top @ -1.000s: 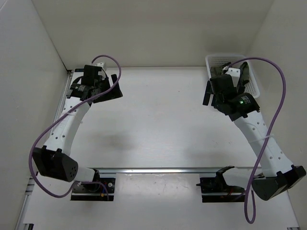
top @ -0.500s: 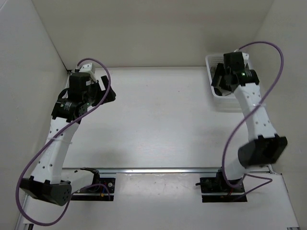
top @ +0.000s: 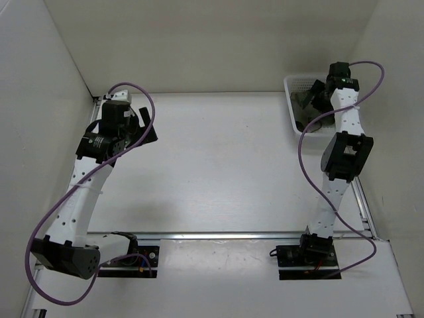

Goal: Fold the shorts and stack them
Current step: Grab the shorts from the pile

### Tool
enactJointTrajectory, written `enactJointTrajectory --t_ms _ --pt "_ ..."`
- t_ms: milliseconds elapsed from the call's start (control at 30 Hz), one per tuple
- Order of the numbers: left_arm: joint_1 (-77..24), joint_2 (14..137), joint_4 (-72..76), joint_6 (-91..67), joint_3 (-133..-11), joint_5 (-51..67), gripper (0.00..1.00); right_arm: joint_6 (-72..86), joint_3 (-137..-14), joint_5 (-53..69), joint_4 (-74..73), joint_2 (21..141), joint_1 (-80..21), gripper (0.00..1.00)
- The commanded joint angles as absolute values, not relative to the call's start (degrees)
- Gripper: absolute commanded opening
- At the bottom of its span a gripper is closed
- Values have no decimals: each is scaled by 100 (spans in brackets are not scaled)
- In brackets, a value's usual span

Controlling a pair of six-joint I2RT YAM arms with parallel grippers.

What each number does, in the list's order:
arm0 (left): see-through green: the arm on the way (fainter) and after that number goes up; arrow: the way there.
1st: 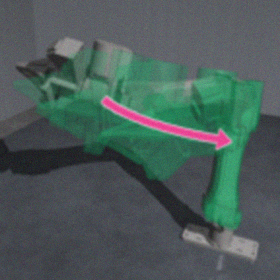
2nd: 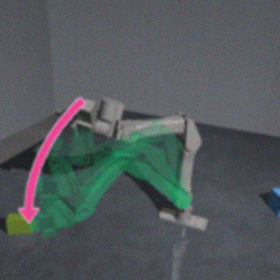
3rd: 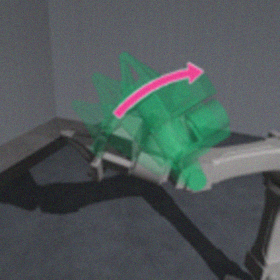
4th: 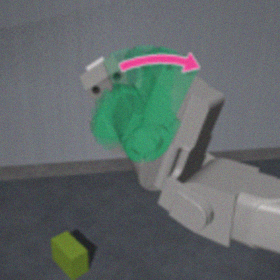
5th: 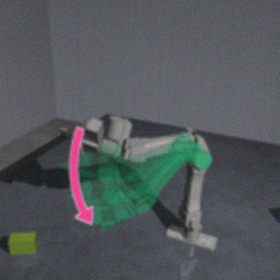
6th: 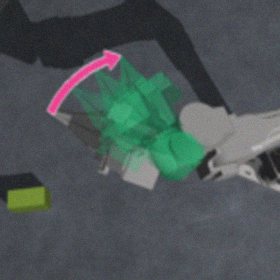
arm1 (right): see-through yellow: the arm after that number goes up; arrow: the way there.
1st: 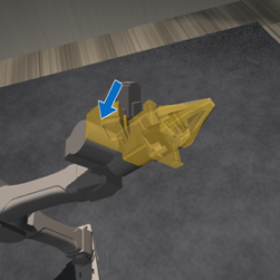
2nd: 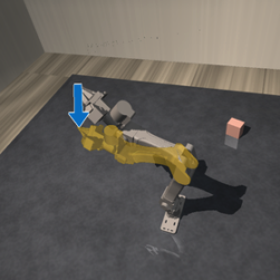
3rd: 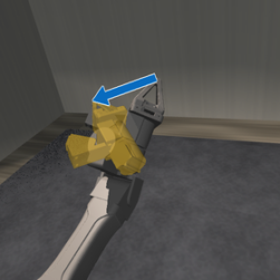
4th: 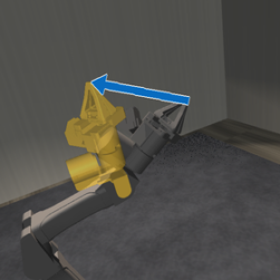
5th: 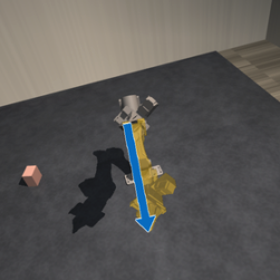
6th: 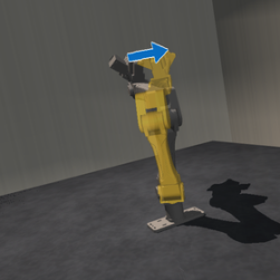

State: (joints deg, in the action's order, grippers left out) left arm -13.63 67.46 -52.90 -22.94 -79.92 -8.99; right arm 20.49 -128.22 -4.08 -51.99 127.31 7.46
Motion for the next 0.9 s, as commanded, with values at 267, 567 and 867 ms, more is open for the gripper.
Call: enactJointTrajectory --t_ms 267,567,867 --pt "-1450 6996 -5467 -2364 -8086 -1554 100 2206 -13315 1063 -5089 13588 887 85" --pt "-1503 6943 -5572 -2364 -8200 -1811 100 2320 -13148 678 -4904 13167 993 0" --pt "-1503 7180 -5914 -2145 -8550 -2572 100 1750 -14193 859 -4747 11094 642 0"
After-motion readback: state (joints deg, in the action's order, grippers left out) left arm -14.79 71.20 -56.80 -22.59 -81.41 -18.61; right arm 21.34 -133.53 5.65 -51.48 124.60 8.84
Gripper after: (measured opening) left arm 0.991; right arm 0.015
